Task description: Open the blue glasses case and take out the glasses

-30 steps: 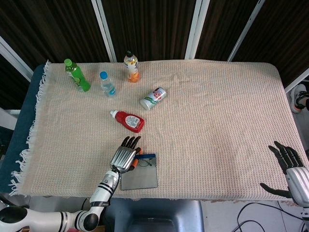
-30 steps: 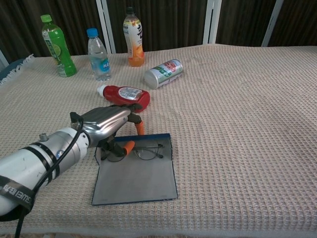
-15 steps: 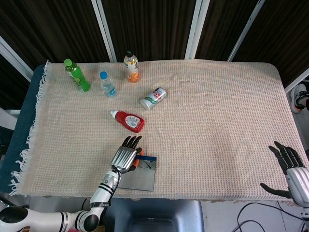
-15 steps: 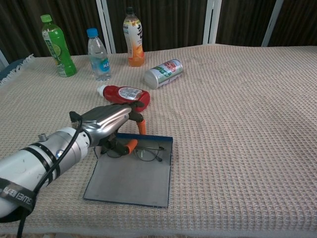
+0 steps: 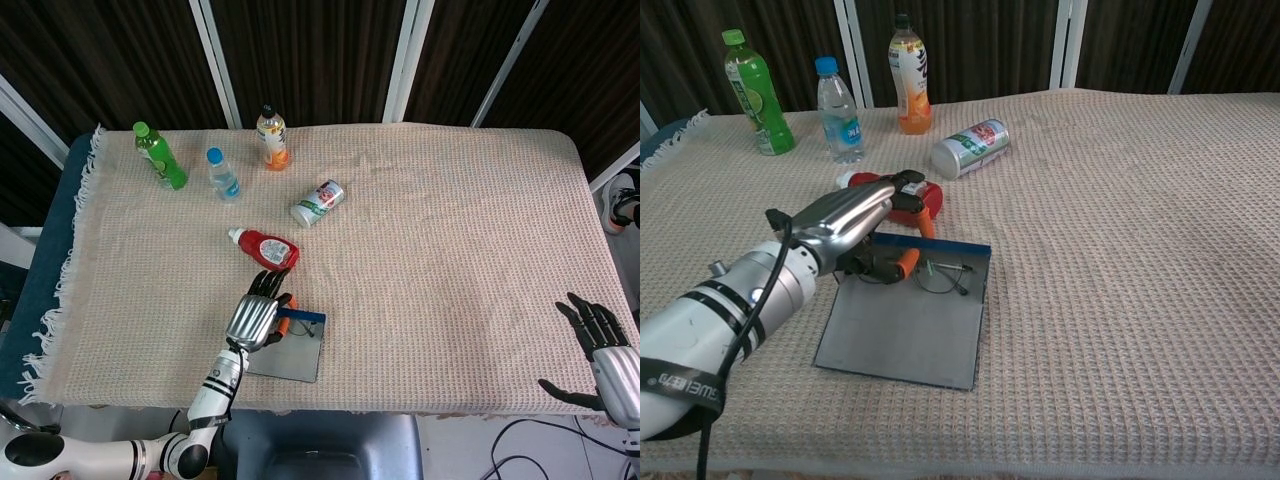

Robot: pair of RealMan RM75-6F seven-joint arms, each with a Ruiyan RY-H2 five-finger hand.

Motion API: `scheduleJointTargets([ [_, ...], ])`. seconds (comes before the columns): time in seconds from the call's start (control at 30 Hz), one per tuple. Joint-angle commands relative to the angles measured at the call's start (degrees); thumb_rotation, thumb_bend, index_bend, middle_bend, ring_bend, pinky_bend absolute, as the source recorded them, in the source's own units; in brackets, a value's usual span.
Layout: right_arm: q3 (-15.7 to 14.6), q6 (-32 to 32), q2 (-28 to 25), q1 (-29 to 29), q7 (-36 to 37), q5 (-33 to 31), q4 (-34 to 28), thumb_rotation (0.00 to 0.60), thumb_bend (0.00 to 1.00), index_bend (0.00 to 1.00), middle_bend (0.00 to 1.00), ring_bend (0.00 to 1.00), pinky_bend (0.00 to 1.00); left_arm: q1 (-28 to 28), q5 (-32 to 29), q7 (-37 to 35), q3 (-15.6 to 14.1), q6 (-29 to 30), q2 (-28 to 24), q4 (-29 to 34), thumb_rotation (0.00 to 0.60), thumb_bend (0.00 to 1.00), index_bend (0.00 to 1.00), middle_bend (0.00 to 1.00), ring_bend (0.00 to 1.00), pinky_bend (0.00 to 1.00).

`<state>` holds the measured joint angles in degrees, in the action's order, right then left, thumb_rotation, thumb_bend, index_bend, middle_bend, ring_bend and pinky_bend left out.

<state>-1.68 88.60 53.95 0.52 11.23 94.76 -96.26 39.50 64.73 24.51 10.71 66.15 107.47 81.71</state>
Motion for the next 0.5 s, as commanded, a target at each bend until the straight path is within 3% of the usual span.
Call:
scheduleJointTargets([
  [0.03, -0.04, 0.13, -0.02, -0.08, 0.02, 0.07, -0.02, 0.600, 0.15, 0.00, 0.00, 0.00, 0.03, -0.53, 1.77, -2.42, 0.19, 0.94, 1.03, -2.11, 0.600, 0.48, 0.48, 0.00, 0.00, 0.00],
  [0.5, -0.05, 0.53, -0.17, -0.26, 0.73, 0.14, 0.18, 0.600, 0.15, 0.00, 0.00, 0.00, 0.03, -1.02, 4.67, -7.89, 2.12, 2.75, 4.12, -9.87, 0.600, 0.48, 0.48, 0.00, 0.00, 0.00],
])
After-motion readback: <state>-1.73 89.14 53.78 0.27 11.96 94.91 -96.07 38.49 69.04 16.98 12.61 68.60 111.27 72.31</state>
